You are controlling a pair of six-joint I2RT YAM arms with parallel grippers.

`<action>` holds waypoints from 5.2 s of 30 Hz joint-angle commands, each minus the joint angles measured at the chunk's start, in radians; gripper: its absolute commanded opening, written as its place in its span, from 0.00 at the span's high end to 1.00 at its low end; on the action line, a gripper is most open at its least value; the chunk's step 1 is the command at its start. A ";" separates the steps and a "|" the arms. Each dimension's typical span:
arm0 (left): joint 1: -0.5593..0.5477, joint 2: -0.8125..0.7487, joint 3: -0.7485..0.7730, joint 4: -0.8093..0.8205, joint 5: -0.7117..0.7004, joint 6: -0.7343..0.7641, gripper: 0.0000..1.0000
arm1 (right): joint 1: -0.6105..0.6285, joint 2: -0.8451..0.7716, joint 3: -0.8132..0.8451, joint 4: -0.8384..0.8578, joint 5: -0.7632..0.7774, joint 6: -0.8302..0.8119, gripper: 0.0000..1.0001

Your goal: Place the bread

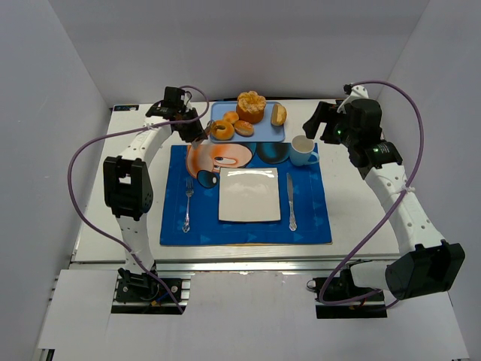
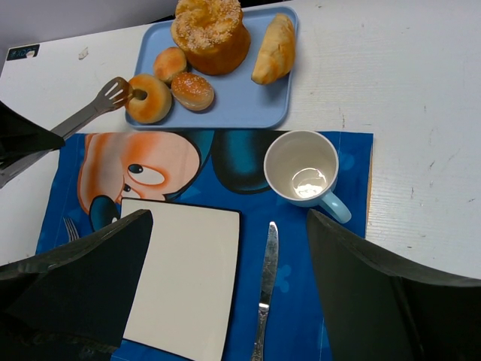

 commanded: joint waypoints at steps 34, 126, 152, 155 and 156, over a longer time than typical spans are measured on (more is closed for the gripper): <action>-0.371 -0.688 -0.456 -0.094 -0.019 -0.156 1.00 | 0.001 -0.253 -0.062 -0.094 -0.024 0.077 0.11; -0.149 0.052 0.090 0.087 0.065 -0.535 0.38 | 0.001 0.049 0.030 0.038 0.002 0.074 0.11; -0.135 0.074 0.141 0.090 0.079 -0.542 0.56 | 0.000 0.061 0.035 0.043 0.001 0.056 0.11; -0.134 0.048 0.141 0.080 0.073 -0.541 0.51 | -0.001 0.055 0.030 0.044 -0.002 0.059 0.11; -0.134 0.033 0.139 0.071 0.071 -0.539 0.49 | -0.001 0.052 0.029 0.047 -0.005 0.060 0.11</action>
